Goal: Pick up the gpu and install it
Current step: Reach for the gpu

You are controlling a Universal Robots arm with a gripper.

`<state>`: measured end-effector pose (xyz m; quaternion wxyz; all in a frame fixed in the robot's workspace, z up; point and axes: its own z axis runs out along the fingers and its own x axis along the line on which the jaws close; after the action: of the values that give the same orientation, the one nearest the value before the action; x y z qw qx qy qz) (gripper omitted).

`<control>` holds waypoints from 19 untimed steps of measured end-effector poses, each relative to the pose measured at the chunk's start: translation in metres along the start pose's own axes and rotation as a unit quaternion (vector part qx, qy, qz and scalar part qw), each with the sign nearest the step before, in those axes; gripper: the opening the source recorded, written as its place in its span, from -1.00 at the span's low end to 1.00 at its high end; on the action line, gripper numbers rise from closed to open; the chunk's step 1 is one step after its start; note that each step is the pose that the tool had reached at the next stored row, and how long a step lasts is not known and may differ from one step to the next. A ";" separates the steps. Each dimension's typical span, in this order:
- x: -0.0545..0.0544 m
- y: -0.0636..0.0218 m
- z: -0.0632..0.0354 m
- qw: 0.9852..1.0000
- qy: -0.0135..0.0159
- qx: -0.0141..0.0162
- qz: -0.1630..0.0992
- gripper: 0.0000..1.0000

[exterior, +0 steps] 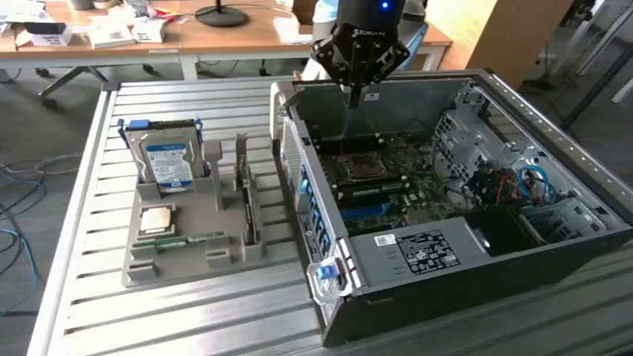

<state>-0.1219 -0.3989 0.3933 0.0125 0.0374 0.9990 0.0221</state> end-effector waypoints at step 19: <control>0.009 -0.0005 -0.0001 1.000 0.000 0.000 0.000 -0.79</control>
<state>-0.1312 -0.3986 0.3931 0.0125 0.0375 0.9990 0.0221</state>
